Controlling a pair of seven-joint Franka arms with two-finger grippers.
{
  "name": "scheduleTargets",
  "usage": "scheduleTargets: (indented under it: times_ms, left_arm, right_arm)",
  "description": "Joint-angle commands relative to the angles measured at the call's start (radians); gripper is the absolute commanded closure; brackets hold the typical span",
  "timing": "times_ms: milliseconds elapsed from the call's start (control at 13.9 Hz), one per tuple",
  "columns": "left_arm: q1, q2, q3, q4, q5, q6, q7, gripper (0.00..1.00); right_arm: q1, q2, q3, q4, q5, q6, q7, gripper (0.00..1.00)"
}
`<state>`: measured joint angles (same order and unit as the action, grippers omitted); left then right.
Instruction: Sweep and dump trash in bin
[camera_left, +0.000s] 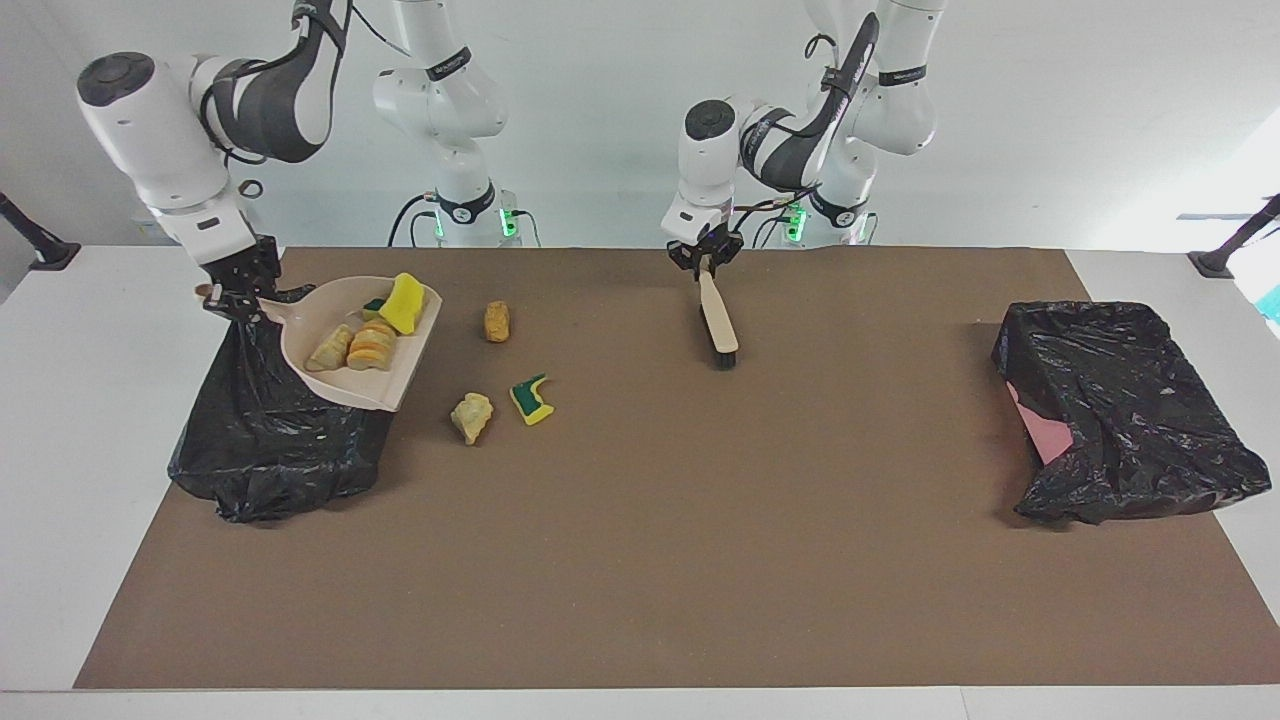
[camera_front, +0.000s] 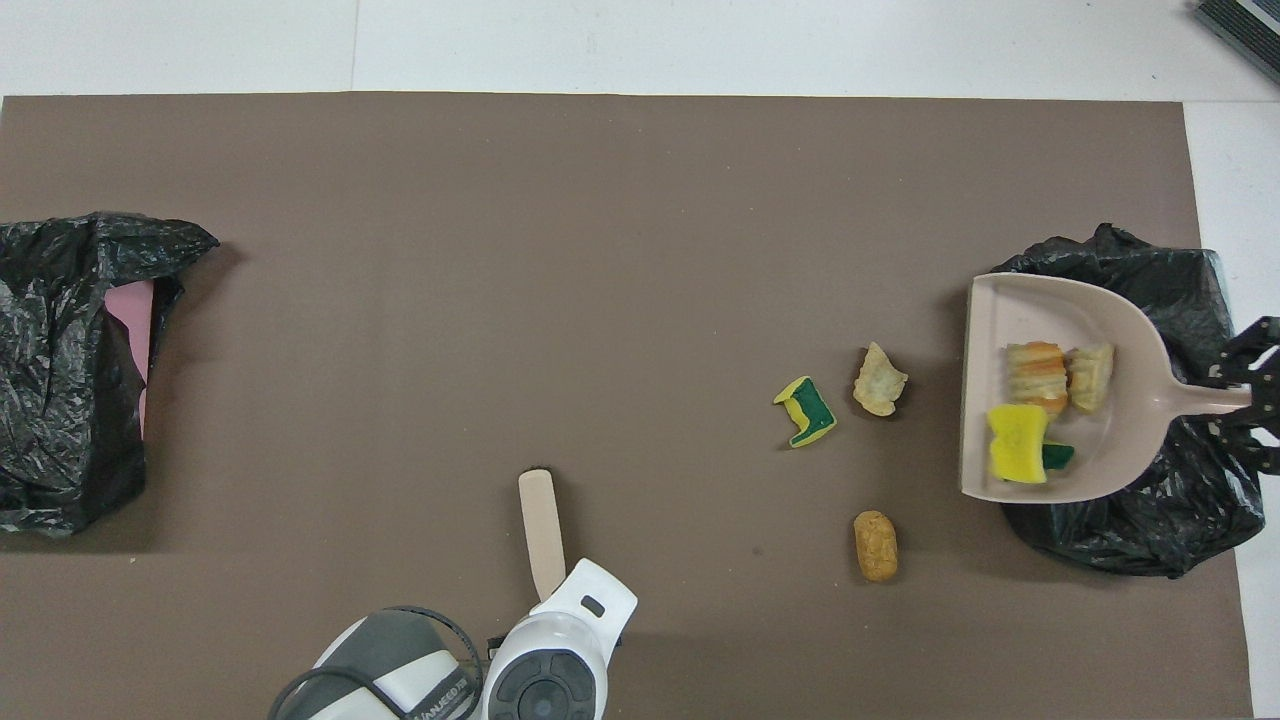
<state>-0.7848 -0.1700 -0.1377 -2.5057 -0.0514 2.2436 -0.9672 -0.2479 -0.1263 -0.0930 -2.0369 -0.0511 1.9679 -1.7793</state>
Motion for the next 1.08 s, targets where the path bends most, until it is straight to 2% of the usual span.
scheduleTargets:
  times_ms: [0,72,288,721,865,1009]
  left_arm:
    - [0.070,0.012,0.004,0.050,0.001,0.007,0.015,0.00]
    - [0.097,0.030,0.004,0.077,0.001,0.011,0.030,0.00]
    - [0.188,0.101,0.006,0.183,0.002,0.016,0.088,0.00]
    - [0.403,0.199,0.007,0.387,0.004,-0.008,0.261,0.00]
    - [0.482,0.202,0.007,0.459,0.004,-0.076,0.353,0.00]
    - [0.570,0.205,0.009,0.554,0.001,-0.213,0.508,0.00]
  right_arm:
    - [-0.082,0.008,-0.001,0.032,0.005,0.008,-0.135,1.00]
    - [-0.102,0.008,-0.001,0.032,-0.009,0.028,-0.149,1.00]
    - [-0.123,0.013,-0.001,0.027,-0.165,0.124,-0.149,1.00]
    - [-0.103,0.027,0.009,0.021,-0.354,0.193,-0.114,1.00]
    - [-0.065,0.033,0.013,0.021,-0.458,0.195,-0.069,1.00]
    - [-0.004,0.040,0.013,0.020,-0.614,0.190,-0.014,1.00]
